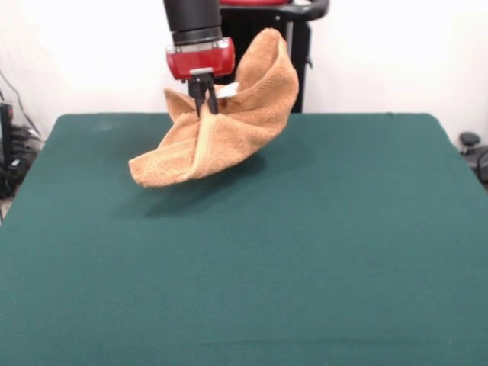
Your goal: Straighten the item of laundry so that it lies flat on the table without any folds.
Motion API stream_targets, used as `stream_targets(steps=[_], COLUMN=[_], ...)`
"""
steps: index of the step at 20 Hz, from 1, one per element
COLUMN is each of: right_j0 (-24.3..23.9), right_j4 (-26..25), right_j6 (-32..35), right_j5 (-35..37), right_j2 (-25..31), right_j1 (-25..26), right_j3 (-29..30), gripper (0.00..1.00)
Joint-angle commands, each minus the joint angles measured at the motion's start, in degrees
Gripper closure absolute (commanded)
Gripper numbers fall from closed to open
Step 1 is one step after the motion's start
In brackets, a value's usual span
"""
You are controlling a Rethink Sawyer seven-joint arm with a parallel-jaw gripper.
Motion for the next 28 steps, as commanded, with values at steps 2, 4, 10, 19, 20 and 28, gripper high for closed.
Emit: stream_targets(steps=[2, 4, 10, 19, 20, 28], right_j0=[4.0, 3.7, 2.3, -0.5, -1.9, -19.8], right_j4=[-4.1, -4.0, -3.2, -5.5, -5.2, 6.3], right_j6=[-9.9, -9.4, -9.8, -7.3, -8.0, -19.8], right_j5=[2.9, 2.9, 4.0, 4.3, 4.8, 8.4], right_j2=[2.5, 2.1, 1.7, -4.2, -4.4, 5.6], right_j1=[2.1, 2.0, 2.0, -0.7, -1.4, -6.8], right_j3=[-0.9, -0.5, -0.4, -0.7, -0.8, 4.9], gripper=[1.00, 1.00, 1.00, 1.00, 1.00, 1.00])
